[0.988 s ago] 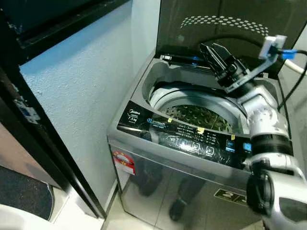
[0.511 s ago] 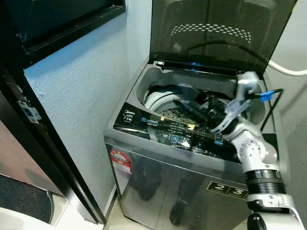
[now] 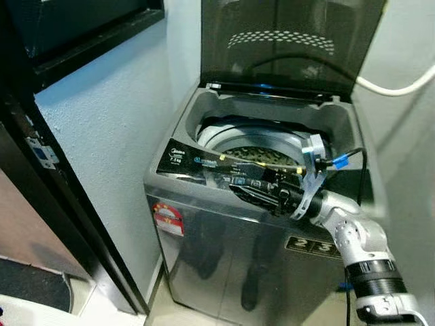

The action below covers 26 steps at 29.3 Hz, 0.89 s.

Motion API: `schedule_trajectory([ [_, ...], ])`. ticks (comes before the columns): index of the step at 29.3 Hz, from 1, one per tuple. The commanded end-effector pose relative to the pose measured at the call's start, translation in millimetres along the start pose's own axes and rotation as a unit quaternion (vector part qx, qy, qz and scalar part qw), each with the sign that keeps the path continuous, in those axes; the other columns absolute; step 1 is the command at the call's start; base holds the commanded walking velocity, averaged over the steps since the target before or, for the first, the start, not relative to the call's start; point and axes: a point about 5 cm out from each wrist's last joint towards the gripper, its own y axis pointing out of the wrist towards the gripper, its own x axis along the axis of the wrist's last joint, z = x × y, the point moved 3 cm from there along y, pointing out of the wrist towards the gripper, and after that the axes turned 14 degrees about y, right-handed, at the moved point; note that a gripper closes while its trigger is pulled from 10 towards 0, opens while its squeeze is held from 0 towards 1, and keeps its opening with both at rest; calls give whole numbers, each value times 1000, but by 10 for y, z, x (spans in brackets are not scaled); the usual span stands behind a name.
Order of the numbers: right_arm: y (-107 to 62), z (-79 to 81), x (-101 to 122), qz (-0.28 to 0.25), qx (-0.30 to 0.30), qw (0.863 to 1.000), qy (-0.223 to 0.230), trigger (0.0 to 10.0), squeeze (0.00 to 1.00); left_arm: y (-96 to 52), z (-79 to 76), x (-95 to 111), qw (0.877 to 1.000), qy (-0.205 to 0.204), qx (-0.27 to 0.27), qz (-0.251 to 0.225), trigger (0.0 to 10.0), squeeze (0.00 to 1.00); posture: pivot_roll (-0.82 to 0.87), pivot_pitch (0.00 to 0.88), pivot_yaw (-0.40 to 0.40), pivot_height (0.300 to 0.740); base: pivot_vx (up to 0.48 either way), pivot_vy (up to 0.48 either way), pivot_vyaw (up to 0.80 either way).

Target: Clothes washing

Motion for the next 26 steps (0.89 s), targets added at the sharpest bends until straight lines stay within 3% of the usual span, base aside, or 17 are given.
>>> schedule_trajectory([
  [1,14,8,-6,-2,2,1000,1,10000,0,43,21,571,996,-4,9,-91,10000,0,-60,0,-5,740,-304,0,0],
  [6,50,-138,-68,-7,-49,999,-13,10000,0,45,18,579,996,-1,8,-91,10000,0,-64,0,-4,740,-304,0,0],
  [9,66,-277,-291,26,-106,994,-17,10000,0,46,16,586,996,2,8,-90,10000,0,-64,0,-4,740,-282,0,0],
  [12,66,-277,-291,26,-106,994,-17,10000,0,46,16,586,996,2,8,-90,10000,0,-64,0,-4,740,-274,0,0],
  [14,40,-320,-497,66,-131,989,-14,10000,0,46,20,587,996,3,10,-90,10000,0,-69,0,0,740,-126,0,0],
  [15,40,-320,-497,66,-131,989,-14,10000,0,46,20,587,996,3,10,-90,10000,0,-69,0,0,740,0,0,0],
  [16,-5,-354,-662,102,-149,984,-14,10000,0,45,22,589,996,6,9,-91,10000,0,-69,0,0,740,0,0,0],
  [17,-5,-354,-662,102,-149,984,-14,10000,0,45,22,589,996,6,9,-91,10000,0,-69,0,0,740,0,0,0],
  [19,-149,-438,-1003,170,-191,967,-11,10000,0,43,24,587,996,4,6,-93,10000,0,-72,0,-2,740,0,0,0],
  [20,-149,-438,-1003,170,-191,967,-11,10000,0,43,24,587,996,4,6,-93,10000,0,-72,0,-2,740,0,0,0],
  [22,-336,-529,-1330,232,-241,942,-7,10000,0,43,15,580,996,7,-1,-92,10000,0,-72,0,-2,740,0,-150,0],
  [25,-412,-553,-1453,252,-258,933,-3,10000,0,43,10,577,996,8,-4,-91,10000,0,-72,0,-2,740,0,-410,0],
  [26,-498,-583,-1578,275,-282,919,-5,10000,0,43,9,574,996,7,-4,-91,10000,0,-69,0,-5,740,0,-480,0],
])
